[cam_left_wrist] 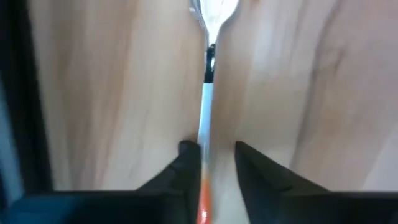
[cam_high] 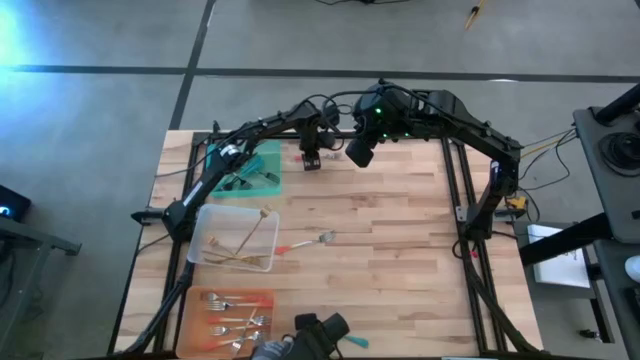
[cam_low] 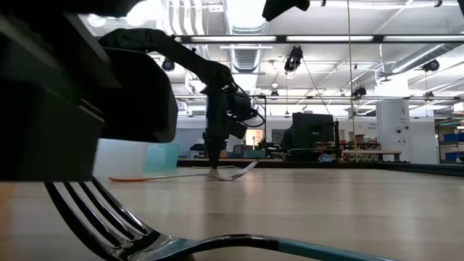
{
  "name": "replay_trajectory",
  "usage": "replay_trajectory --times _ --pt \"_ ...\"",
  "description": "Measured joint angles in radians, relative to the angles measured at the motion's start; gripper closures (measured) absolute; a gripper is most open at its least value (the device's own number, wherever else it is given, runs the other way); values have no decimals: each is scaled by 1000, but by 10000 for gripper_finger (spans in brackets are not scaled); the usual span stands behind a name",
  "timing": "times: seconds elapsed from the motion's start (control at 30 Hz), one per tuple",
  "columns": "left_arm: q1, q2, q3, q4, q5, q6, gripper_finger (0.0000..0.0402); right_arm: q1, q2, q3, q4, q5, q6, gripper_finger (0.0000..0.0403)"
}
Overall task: Sort silverware by color (type)
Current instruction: Put the orange fork into the orange bin
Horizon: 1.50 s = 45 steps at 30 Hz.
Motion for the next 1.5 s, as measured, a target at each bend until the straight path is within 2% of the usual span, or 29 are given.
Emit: replay_trajectory --times 0.17,0.37,0.57,0.63,0.87,0.97,1.03,1.17,1.27,1.5 --pt "-6 0 -1 -3 18 -19 393 0 0 0 0 0 0 321" --pt "-9 1 7 -8 -12 -104 400 0 0 0 0 0 0 325" --pt "-10 -2 82 -58 -8 -151 401 0 0 0 0 0 0 326" --pt "-11 -19 110 -88 13 -151 401 0 0 0 0 0 1 324" --pt "-23 -116 94 -211 129 -184 401 0 0 0 0 -1 0 316" --pt "-51 -164 94 -294 167 -192 401 0 0 0 0 -1 1 317" --pt "-80 -202 76 -285 183 -210 401 0 0 0 0 -1 0 321" --pt "-158 -317 -2 -289 231 -226 402 0 0 0 0 -1 1 327" --pt "-232 -434 -115 -277 237 -261 401 0 0 0 0 0 0 328" --pt "-425 -770 -550 -129 234 -480 401 0 0 0 0 -1 -1 319"
